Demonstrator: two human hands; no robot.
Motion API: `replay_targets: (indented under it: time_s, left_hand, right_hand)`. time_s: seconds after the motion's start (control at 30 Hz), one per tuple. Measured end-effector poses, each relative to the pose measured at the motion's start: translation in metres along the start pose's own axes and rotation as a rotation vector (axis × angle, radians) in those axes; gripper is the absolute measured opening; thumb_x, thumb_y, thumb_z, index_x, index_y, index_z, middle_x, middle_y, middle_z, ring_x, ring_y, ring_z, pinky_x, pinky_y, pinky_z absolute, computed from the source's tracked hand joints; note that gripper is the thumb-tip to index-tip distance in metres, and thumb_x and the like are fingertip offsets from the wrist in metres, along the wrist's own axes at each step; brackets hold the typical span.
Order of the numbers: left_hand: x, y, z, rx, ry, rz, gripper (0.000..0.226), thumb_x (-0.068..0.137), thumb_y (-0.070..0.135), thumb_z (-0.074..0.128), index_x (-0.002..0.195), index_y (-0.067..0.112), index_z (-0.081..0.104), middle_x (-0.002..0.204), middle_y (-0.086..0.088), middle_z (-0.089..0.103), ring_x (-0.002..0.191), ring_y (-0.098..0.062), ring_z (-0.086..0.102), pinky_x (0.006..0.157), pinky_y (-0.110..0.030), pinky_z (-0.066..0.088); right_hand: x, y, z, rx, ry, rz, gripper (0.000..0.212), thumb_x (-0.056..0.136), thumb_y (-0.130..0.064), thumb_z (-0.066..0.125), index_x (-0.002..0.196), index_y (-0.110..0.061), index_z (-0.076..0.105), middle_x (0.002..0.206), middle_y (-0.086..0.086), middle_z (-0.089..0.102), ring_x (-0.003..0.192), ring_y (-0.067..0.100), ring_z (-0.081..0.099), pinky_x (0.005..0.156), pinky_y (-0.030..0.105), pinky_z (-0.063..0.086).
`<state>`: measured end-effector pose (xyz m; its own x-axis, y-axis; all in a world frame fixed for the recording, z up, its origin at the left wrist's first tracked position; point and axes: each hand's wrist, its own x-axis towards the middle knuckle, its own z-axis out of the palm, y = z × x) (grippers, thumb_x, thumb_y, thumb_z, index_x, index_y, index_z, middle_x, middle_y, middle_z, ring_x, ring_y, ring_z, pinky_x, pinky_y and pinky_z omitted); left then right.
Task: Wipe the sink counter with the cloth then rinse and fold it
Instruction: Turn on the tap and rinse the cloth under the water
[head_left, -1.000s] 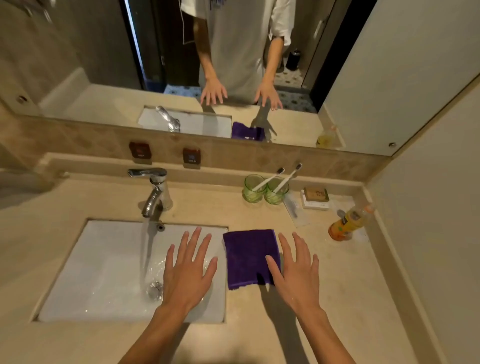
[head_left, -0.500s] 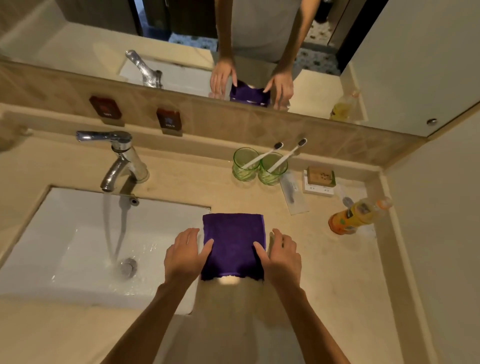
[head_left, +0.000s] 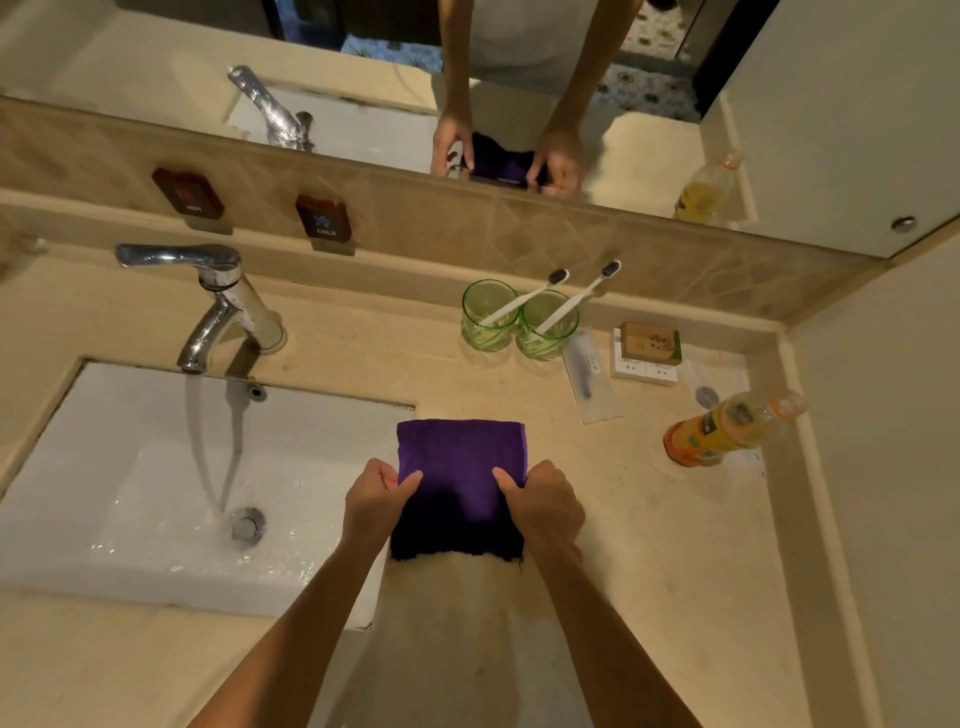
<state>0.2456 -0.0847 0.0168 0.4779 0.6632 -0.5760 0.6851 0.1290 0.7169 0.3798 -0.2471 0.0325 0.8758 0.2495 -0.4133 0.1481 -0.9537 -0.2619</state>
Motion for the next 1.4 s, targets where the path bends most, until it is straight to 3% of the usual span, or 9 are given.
replay_targets:
  time_s: [0.23, 0.33, 0.43, 0.57, 0.67, 0.9, 0.97, 1.27, 1.4]
  left_hand:
    - [0.003, 0.019, 0.005, 0.064, -0.028, -0.1, 0.035, 0.092, 0.033, 0.071, 0.075, 0.009, 0.051, 0.082, -0.013, 0.058, 0.079, -0.024, 0.056, 0.07, -0.034, 0.048]
    - [-0.002, 0.029, 0.006, 0.102, 0.01, -0.053, 0.035, 0.092, 0.022, 0.07, 0.068, 0.012, 0.046, 0.076, -0.01, 0.053, 0.07, -0.02, 0.052, 0.062, -0.028, 0.043]
    - [-0.011, 0.036, 0.005, 0.101, 0.014, -0.027, 0.029, 0.094, 0.017, 0.065, 0.074, 0.013, 0.043, 0.08, -0.008, 0.055, 0.07, -0.017, 0.05, 0.058, -0.025, 0.039]
    - [-0.016, 0.039, 0.002, -0.037, 0.014, -0.074, 0.024, 0.092, 0.018, 0.065, 0.078, 0.013, 0.047, 0.087, -0.011, 0.063, 0.077, -0.023, 0.058, 0.065, -0.032, 0.045]
    - [-0.018, 0.039, -0.003, -0.231, -0.029, -0.173, 0.022, 0.091, 0.018, 0.066, 0.08, 0.011, 0.049, 0.094, -0.016, 0.066, 0.084, -0.029, 0.063, 0.072, -0.039, 0.051]
    - [-0.033, 0.043, -0.01, -0.572, -0.19, -0.312, 0.007, 0.093, 0.007, 0.063, 0.094, 0.002, 0.057, 0.103, -0.024, 0.07, 0.086, -0.032, 0.069, 0.066, -0.038, 0.06]
    - [-0.035, 0.041, -0.009, -0.66, -0.235, -0.34, 0.018, 0.093, 0.006, 0.061, 0.108, -0.002, 0.062, 0.108, -0.026, 0.071, 0.093, -0.035, 0.07, 0.072, -0.041, 0.061]
    - [-0.042, 0.038, -0.022, -0.92, -0.447, -0.414, 0.048, 0.085, 0.012, 0.067, 0.13, -0.002, 0.062, 0.13, -0.028, 0.063, 0.114, -0.039, 0.062, 0.106, -0.05, 0.047]
    - [-0.046, 0.037, -0.032, -0.98, -0.539, -0.349, 0.027, 0.085, 0.011, 0.068, 0.11, 0.002, 0.072, 0.12, -0.026, 0.068, 0.104, -0.036, 0.068, 0.1, -0.048, 0.05]
  right_hand:
    - [0.0, -0.019, -0.003, 0.036, -0.129, 0.027, 0.044, 0.103, -0.05, 0.047, 0.119, -0.01, 0.056, 0.117, 0.007, 0.064, 0.107, 0.025, 0.063, 0.077, 0.029, 0.043]
    - [0.001, -0.02, -0.003, 0.062, -0.165, 0.0, 0.044, 0.104, -0.046, 0.047, 0.12, -0.007, 0.056, 0.12, 0.011, 0.062, 0.11, 0.027, 0.061, 0.086, 0.031, 0.049]
    - [-0.003, -0.019, -0.002, 0.162, -0.151, -0.013, 0.037, 0.102, -0.041, 0.051, 0.115, -0.007, 0.058, 0.115, 0.011, 0.063, 0.105, 0.026, 0.061, 0.091, 0.034, 0.052]
    - [-0.008, -0.015, -0.005, 0.483, -0.162, 0.002, 0.008, 0.097, -0.017, 0.058, 0.092, -0.015, 0.052, 0.096, 0.005, 0.062, 0.091, 0.023, 0.061, 0.085, 0.038, 0.056]
    - [-0.01, -0.013, -0.01, 0.615, -0.181, 0.094, 0.011, 0.094, -0.011, 0.059, 0.092, -0.017, 0.049, 0.093, 0.003, 0.059, 0.083, 0.018, 0.06, 0.072, 0.034, 0.058]
    - [-0.004, -0.019, -0.01, 0.724, -0.338, 0.202, 0.049, 0.077, -0.032, 0.086, 0.111, -0.013, 0.056, 0.105, 0.007, 0.067, 0.094, 0.026, 0.068, 0.081, 0.043, 0.063]
    - [-0.003, -0.021, -0.007, 0.694, -0.343, 0.222, 0.053, 0.075, -0.029, 0.087, 0.112, -0.012, 0.054, 0.108, 0.008, 0.065, 0.096, 0.026, 0.067, 0.084, 0.045, 0.062]
    - [-0.01, -0.027, -0.014, 0.925, -0.469, 0.24, 0.036, 0.074, -0.012, 0.084, 0.108, -0.006, 0.071, 0.098, 0.014, 0.076, 0.089, 0.034, 0.074, 0.078, 0.05, 0.063]
    - [-0.022, -0.023, -0.032, 1.103, -0.55, 0.166, 0.029, 0.082, -0.008, 0.079, 0.11, -0.007, 0.07, 0.099, 0.012, 0.078, 0.092, 0.03, 0.075, 0.07, 0.037, 0.062]
